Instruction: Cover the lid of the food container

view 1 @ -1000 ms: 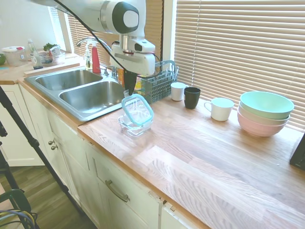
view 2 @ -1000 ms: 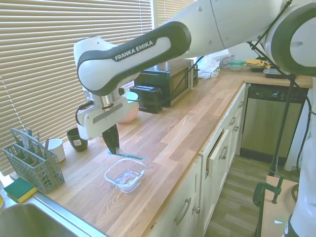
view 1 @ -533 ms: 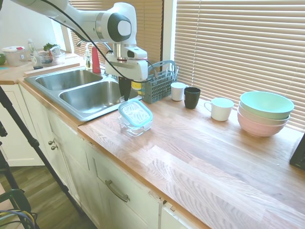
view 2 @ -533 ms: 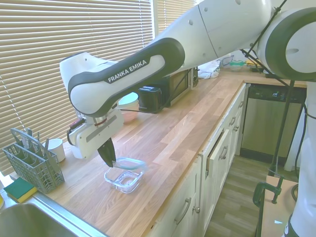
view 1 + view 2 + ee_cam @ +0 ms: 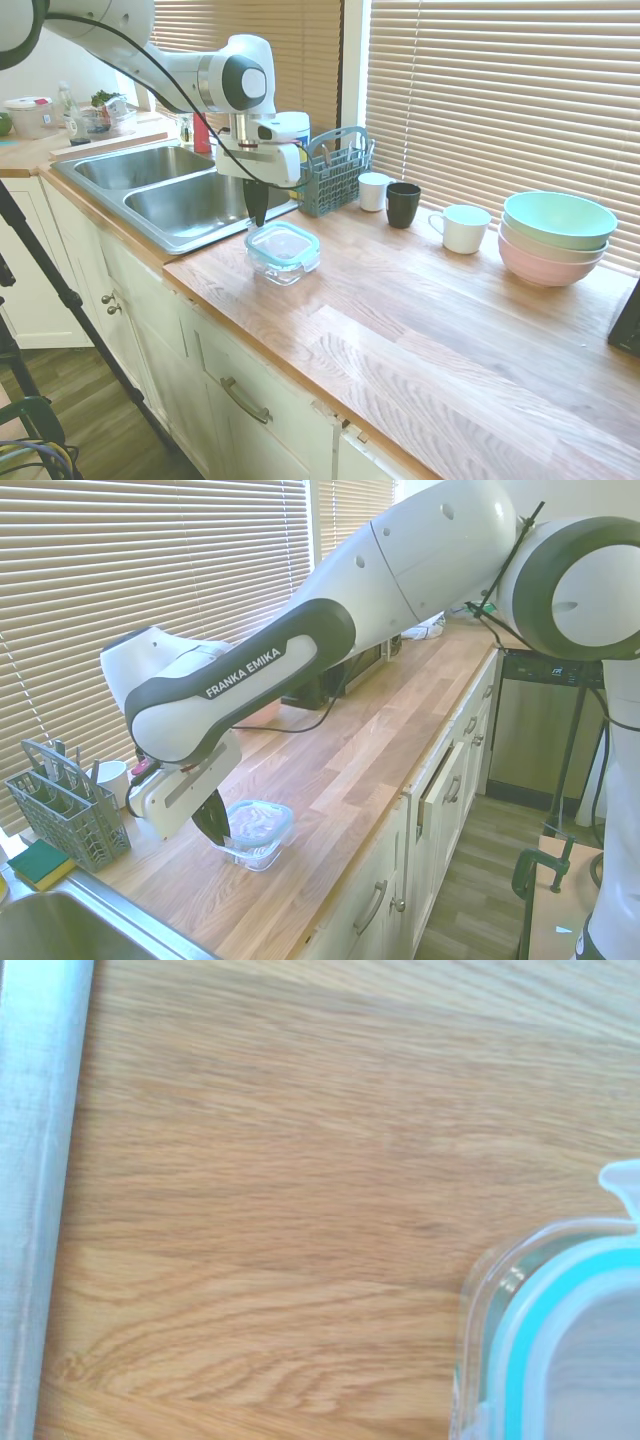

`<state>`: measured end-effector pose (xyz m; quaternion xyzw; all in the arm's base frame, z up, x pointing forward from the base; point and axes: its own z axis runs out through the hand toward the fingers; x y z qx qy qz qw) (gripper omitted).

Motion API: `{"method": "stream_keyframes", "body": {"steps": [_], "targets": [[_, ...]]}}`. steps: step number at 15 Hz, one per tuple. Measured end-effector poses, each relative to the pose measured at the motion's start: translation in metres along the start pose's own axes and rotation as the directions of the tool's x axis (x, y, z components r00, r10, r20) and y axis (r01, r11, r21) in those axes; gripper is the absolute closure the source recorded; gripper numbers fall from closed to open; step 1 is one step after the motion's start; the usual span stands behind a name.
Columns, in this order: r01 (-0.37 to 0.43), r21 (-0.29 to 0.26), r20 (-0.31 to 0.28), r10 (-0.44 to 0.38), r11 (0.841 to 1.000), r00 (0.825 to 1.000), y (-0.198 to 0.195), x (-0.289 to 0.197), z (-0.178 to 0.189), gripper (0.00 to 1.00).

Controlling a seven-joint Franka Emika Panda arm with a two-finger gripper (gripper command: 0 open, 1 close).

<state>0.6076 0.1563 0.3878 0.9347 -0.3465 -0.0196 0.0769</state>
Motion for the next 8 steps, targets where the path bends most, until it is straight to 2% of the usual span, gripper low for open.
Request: {"method": "stream_keyframes", "body": {"steps": [8], "targets": [[-0.006,-0.007,-0.005,0.006,1.000,1.000,-0.0042,0.0022,0.0110,1.00]]}}
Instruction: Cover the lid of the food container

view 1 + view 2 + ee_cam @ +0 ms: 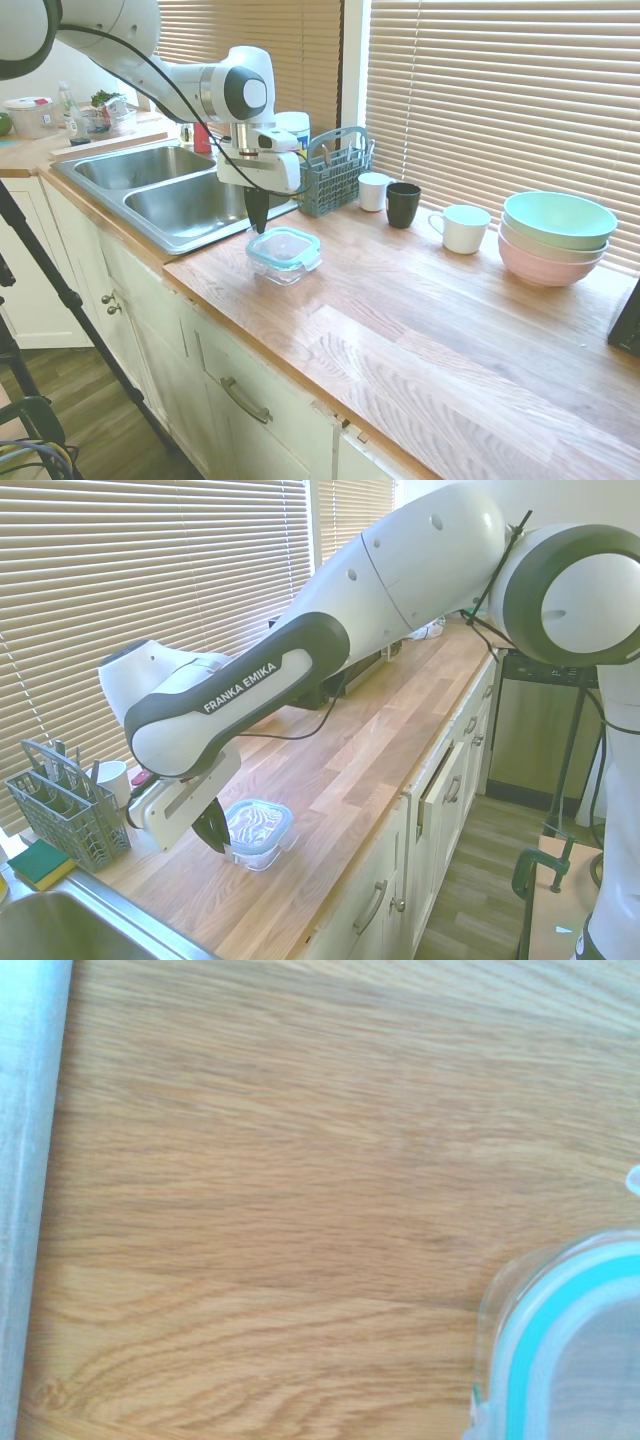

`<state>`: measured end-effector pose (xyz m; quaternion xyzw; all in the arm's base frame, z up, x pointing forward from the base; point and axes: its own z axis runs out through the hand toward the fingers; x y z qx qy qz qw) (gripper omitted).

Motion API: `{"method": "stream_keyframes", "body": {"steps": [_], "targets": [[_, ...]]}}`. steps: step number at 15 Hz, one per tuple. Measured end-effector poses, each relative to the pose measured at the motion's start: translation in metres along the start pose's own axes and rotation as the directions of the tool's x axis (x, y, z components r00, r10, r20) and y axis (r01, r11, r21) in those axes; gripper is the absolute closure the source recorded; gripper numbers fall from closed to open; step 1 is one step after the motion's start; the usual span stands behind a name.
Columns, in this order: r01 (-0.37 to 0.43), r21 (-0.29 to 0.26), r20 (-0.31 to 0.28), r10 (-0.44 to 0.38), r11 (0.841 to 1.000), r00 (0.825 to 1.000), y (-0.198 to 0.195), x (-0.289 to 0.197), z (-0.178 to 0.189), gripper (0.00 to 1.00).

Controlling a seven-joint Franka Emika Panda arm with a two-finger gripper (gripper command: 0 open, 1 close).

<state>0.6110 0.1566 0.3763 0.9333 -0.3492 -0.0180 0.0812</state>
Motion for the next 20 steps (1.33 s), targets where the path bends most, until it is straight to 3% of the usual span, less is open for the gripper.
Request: {"method": "stream_keyframes", "body": {"steps": [7,8,20], "targets": [[-0.001,0.001,-0.002,0.001,1.000,1.000,0.000,0.000,0.000,1.00],[-0.002,-0.002,0.000,0.002,1.000,1.000,0.000,0.000,0.000,0.00],[-0.016,0.011,-0.011,0.016,1.000,1.000,-0.009,-0.006,-0.012,0.00]]}}
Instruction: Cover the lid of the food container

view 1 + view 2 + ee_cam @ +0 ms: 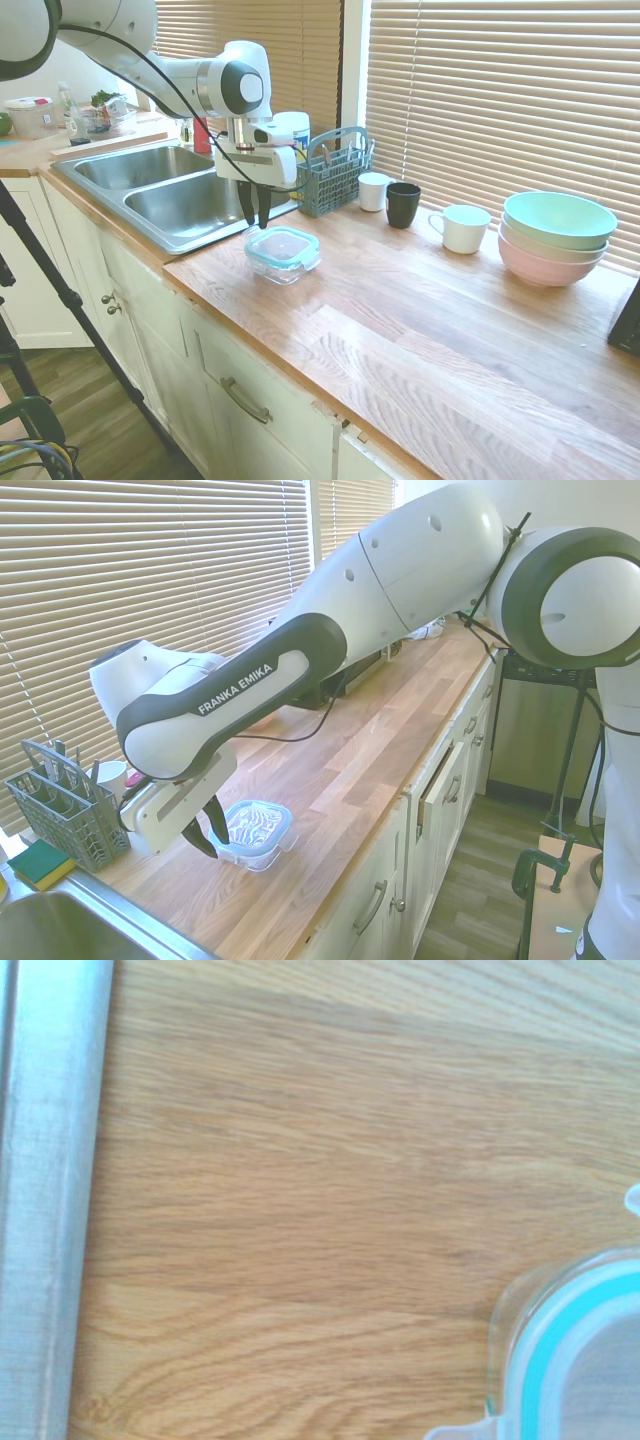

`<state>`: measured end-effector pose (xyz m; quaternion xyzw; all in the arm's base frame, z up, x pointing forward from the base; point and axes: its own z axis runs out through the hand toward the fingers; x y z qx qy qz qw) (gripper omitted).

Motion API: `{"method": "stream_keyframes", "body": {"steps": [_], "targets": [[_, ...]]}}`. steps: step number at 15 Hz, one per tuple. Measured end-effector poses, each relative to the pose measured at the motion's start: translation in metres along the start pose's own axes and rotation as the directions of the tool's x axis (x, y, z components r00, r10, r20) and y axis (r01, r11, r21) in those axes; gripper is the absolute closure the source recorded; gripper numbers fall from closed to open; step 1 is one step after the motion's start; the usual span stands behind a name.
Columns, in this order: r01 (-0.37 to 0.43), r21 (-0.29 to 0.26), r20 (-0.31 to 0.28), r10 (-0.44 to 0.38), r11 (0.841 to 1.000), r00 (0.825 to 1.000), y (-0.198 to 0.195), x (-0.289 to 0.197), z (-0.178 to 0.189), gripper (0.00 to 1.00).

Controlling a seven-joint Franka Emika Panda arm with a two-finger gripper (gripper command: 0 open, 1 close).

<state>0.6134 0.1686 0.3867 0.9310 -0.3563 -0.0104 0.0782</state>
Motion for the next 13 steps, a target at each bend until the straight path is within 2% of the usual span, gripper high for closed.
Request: {"method": "stream_keyframes", "body": {"steps": [5,8,11,13], "targets": [[-0.012,0.056,-0.011,0.013,0.998,1.000,0.019,-0.008,-0.041,0.00],[-0.045,0.086,0.015,0.043,0.995,0.999,0.069,-0.003,-0.057,0.00],[-0.074,0.108,0.043,0.070,0.991,0.997,0.126,0.015,-0.049,0.00],[-0.091,0.116,0.060,0.084,0.989,0.995,0.150,0.028,-0.038,0.00]]}}
